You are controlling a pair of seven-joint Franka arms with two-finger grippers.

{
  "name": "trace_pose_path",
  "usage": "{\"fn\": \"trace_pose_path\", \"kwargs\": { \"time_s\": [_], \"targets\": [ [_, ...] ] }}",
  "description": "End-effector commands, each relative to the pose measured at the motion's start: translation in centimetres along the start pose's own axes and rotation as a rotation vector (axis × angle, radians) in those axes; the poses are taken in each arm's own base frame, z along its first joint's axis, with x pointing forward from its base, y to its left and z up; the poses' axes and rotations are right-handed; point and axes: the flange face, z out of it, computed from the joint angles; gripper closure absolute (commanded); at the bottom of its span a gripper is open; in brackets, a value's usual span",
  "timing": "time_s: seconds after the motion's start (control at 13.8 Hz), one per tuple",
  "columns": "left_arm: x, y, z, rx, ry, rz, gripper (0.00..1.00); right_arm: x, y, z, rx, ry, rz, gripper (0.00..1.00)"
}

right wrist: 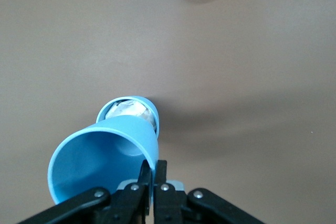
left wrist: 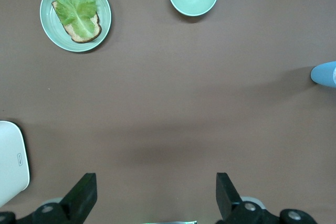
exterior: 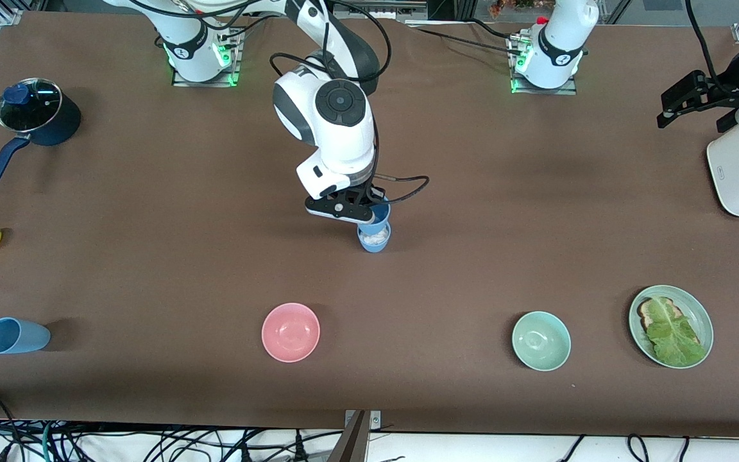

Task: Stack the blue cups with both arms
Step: 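Lower the held cup into the tissue cup with the right gripper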

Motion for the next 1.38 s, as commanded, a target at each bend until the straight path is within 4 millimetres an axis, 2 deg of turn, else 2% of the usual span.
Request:
{"fn": "trace_pose_path", "kwargs": {
  "time_s": [0.0, 0.29, 0.8, 1.02, 1.09, 1.16, 1.23, 1.31],
  "targets": [
    [-0.1, -0.3, -0.5, -0.017, 0.015, -0.002, 0.0, 0.2, -0.9, -0.2, 0.004, 0.032, 0.006, 1.0],
    [0.6, -0.2, -0.1, -0.016, 0.029, -0.02, 0.0, 0.3, -0.9, -0.1, 0.009, 0.041, 0.005, 1.0],
    [0.8, 0.1, -0.2, -0.021, 0.038, -0.015, 0.0, 0.5, -0.9, 0.3, -0.009, 0.072, -0.016, 1.0],
    [0.9, 0.1, -0.4, -0.018, 0.052, -0.015, 0.0, 0.5, -1.0, 1.3, -0.014, 0.069, -0.009, 1.0],
    [0.9, 0.2, -0.4, -0.018, 0.051, -0.014, 0.0, 0.5, -1.1, 1.4, -0.012, 0.07, -0.009, 0.84],
    [0.9, 0.2, -0.3, -0.018, 0.05, -0.014, 0.0, 0.6, -1.1, 1.4, -0.01, 0.071, -0.01, 0.51],
    [0.9, 0.2, -0.3, -0.019, 0.05, -0.014, 0.0, 0.6, -1.1, 1.3, -0.009, 0.072, -0.009, 0.32],
    [0.9, 0.2, -0.3, -0.018, 0.05, -0.014, 0.0, 0.6, -1.1, 1.3, -0.009, 0.072, -0.009, 0.26]
  ]
}}
